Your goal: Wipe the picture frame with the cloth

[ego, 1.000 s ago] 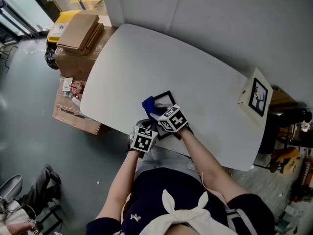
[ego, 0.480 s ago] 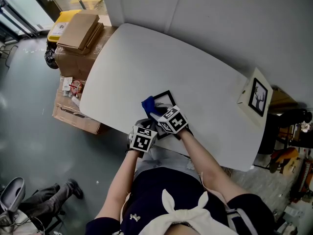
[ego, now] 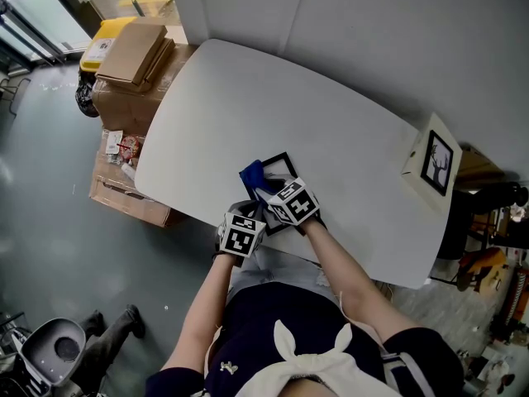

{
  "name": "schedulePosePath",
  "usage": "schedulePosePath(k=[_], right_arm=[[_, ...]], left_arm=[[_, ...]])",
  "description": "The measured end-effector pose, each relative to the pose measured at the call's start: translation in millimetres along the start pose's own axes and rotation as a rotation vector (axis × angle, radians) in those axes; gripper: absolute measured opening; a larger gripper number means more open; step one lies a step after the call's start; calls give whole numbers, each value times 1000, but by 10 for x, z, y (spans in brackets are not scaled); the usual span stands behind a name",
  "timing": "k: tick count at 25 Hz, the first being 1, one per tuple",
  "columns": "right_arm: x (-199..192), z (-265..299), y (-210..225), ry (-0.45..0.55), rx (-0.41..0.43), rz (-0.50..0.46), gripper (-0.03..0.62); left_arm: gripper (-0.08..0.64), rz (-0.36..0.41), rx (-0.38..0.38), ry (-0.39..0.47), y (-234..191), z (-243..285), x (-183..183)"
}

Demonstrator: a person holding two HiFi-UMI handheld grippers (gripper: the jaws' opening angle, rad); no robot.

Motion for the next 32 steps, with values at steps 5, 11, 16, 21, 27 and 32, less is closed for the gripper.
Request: schedulePosePath(k=[5,11,16,21,27,32], right_arm=[[-3,-28,60,-1,-18,5,84],[-21,-73,117,-6,-39,6,84],[-35,-108,195,-7,-62,15,84],[-57,-171,275,-8,-88,24,84],[-86,-254,379,-17,-122,38,84],[-100,-308,447,-18,-140,51,84]], left_arm=[[2,-2,0,0,-3,6,6],[3,-7,-8,3,6,-4,5],[2,-8,-14,5,-3,9,6],[3,4,-10,6,4,6,5],[3,19,-8,16,-6,13,6],[2,14,-15,20,-17,14,19]])
Point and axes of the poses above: the fingertips, and each gripper's own axes: z forward along the fingers, y to its right, x out of its top, the point moved 2 cm from there along -z, backward along the fingers, and after that the axes turned 5 degrees about x, right-handed, at the moved point
